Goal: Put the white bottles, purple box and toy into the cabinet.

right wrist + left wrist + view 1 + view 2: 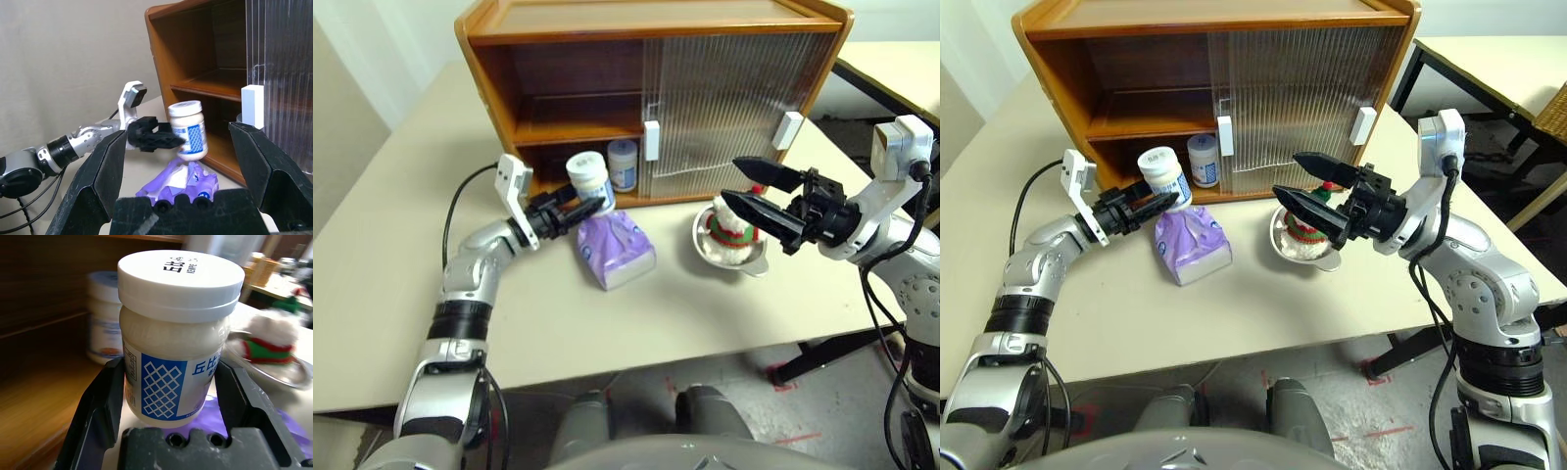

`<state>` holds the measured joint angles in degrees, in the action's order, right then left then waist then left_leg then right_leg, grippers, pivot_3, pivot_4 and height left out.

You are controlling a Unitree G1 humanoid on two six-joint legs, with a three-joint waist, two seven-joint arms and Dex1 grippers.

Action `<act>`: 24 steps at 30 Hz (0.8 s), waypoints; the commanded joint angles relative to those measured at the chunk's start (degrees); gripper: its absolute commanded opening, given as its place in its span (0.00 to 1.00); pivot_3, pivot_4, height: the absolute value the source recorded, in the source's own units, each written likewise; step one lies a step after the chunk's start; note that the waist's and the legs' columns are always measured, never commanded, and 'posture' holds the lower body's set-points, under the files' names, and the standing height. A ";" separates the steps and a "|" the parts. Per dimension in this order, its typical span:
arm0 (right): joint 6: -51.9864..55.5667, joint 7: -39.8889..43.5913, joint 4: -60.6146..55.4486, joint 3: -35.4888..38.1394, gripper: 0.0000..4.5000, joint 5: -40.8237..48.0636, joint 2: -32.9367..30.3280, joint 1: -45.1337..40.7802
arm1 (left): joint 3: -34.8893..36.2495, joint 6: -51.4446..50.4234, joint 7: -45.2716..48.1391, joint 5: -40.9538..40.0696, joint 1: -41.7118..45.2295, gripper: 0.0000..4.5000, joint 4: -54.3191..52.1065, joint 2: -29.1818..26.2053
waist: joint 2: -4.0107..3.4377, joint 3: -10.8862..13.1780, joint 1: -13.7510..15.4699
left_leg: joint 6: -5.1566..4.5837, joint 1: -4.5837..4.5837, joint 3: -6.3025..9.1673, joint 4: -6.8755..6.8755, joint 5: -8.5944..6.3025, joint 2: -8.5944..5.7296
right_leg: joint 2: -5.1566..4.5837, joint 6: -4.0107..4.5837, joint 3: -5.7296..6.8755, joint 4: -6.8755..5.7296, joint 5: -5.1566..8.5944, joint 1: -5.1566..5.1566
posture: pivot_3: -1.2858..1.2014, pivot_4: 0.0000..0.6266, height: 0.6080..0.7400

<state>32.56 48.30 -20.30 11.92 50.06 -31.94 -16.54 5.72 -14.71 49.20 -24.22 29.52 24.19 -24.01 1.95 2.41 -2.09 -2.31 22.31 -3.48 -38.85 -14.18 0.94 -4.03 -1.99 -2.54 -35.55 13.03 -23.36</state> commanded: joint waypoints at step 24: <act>-0.99 -1.06 -2.25 0.74 1.00 0.06 0.18 2.05 | 3.14 19.15 -29.04 12.30 11.14 0.68 23.48 11.15 | 0.08 0.00 -0.12 | 0.02 0.03 -0.04 0.00 -0.01 -0.03 | 0.00 0.00 0.00 0.03 -0.06 0.00 | 0.49 0.00 1.00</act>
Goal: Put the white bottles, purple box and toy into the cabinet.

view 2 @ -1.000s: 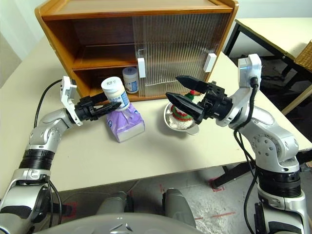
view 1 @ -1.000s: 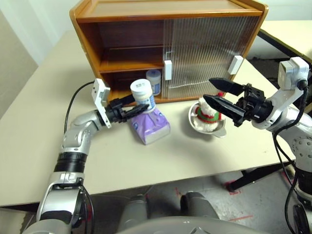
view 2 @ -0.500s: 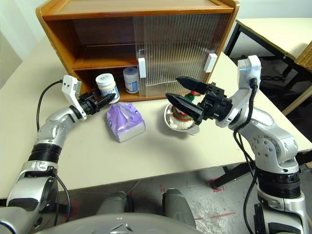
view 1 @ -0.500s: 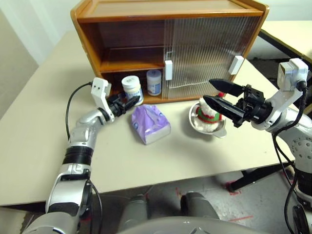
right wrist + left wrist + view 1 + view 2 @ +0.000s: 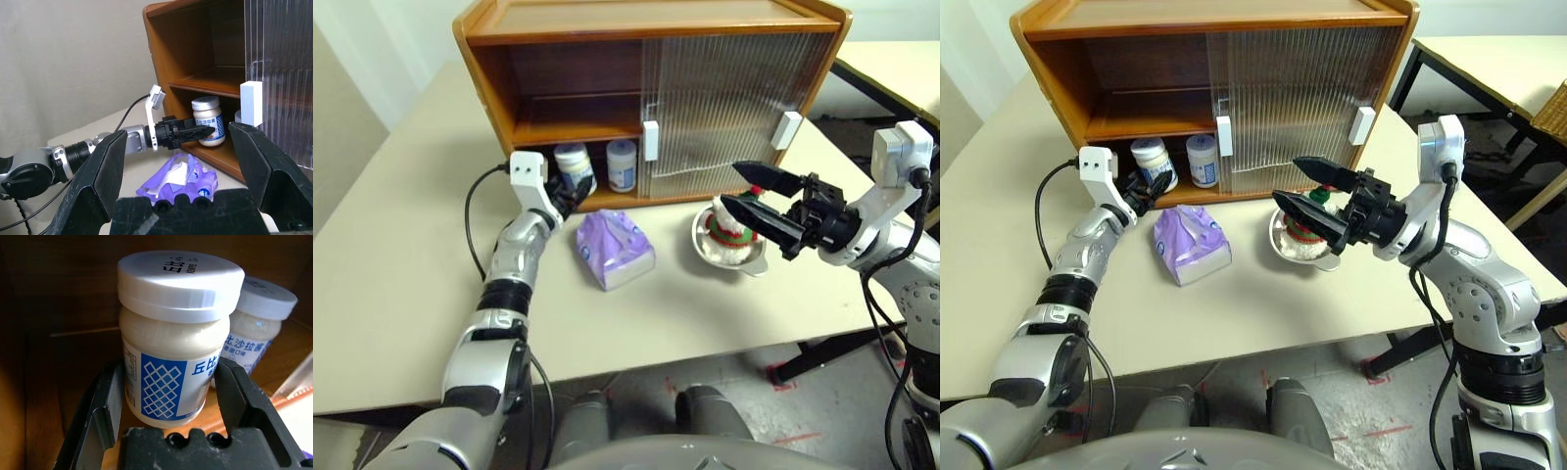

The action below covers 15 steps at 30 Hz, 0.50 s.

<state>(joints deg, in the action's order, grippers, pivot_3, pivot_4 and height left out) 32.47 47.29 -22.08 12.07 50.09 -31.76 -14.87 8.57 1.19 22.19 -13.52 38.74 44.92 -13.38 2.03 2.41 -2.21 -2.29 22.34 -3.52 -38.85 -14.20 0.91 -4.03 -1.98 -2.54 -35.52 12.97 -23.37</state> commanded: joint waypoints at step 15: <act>-1.17 -0.35 -0.85 0.62 1.00 0.04 0.16 0.86 | 1.51 11.89 -13.39 4.83 10.52 0.68 19.06 4.54 | 0.15 0.04 -0.04 | 0.00 0.04 -0.01 -0.01 0.00 -0.06 | -0.01 -0.06 0.00 0.05 -0.03 0.01 | 0.48 0.00 1.00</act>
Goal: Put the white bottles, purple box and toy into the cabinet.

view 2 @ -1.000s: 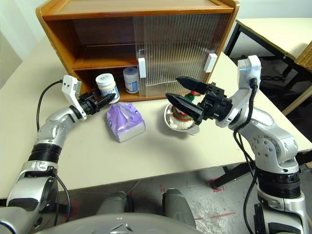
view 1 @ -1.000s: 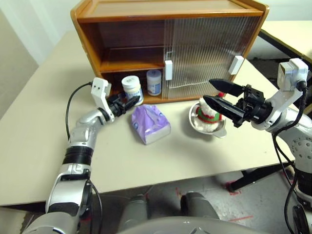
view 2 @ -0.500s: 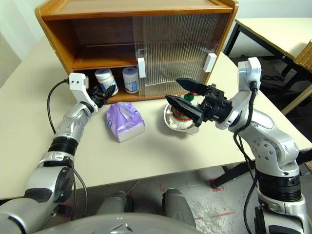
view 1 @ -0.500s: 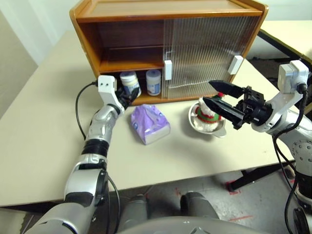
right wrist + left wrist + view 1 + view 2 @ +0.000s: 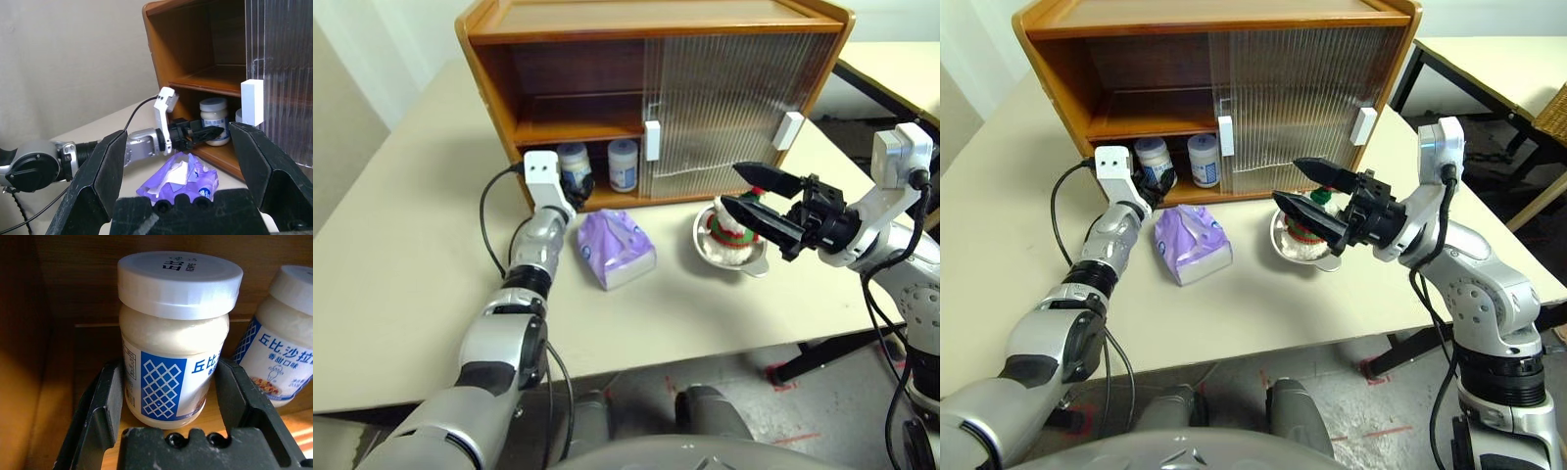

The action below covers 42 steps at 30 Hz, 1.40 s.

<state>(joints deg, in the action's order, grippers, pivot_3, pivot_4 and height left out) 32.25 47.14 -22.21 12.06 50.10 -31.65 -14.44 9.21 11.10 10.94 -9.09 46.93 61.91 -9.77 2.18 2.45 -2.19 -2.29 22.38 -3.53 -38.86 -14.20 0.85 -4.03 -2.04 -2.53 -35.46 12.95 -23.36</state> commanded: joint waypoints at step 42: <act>-1.33 0.36 0.62 -0.32 1.00 -0.37 0.53 -0.52 | -0.04 -1.66 -3.60 2.25 -7.59 0.99 -11.96 3.28 | 0.08 -0.06 -0.04 | 0.00 -0.05 -0.03 -0.03 0.00 0.01 | 0.00 0.14 -0.01 -0.05 -0.15 0.02 | 0.49 0.00 1.00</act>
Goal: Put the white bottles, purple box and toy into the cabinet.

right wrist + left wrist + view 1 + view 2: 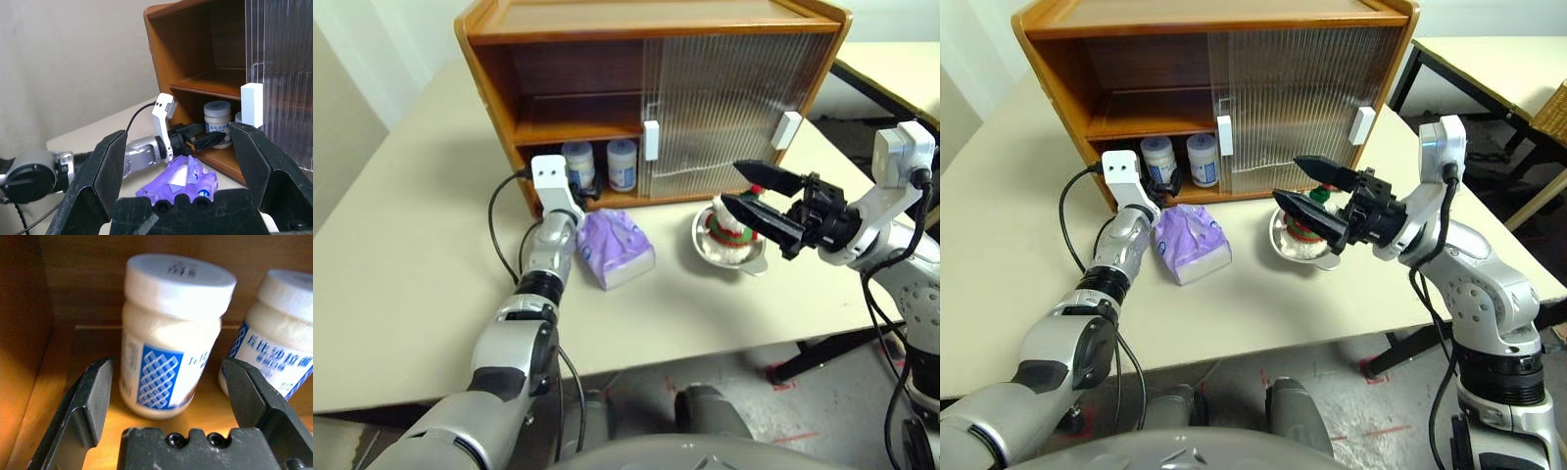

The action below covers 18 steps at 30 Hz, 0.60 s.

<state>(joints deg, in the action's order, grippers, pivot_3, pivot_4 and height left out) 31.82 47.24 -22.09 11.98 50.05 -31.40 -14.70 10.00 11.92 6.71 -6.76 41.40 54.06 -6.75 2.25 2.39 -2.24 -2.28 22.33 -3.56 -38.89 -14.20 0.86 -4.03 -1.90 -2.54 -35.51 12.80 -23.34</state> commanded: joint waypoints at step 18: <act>-1.03 1.55 1.68 -0.88 1.00 -0.92 0.72 -1.00 | -1.52 -24.25 16.38 -9.61 -14.22 0.99 -35.43 -4.72 | -0.01 -0.02 -0.03 | 0.00 -0.05 -0.01 -0.02 0.00 0.03 | 0.08 0.06 -0.03 -0.03 -0.02 0.00 | 0.50 0.00 1.00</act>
<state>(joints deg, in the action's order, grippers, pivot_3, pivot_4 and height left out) 31.73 48.33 -20.82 11.68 49.64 -30.73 -15.29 8.21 -9.72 21.68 -14.99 28.07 20.67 -10.74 2.24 2.36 -2.28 -2.29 22.27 -3.57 -38.92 -14.19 0.91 -3.95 -1.84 -2.58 -35.56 12.78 -23.34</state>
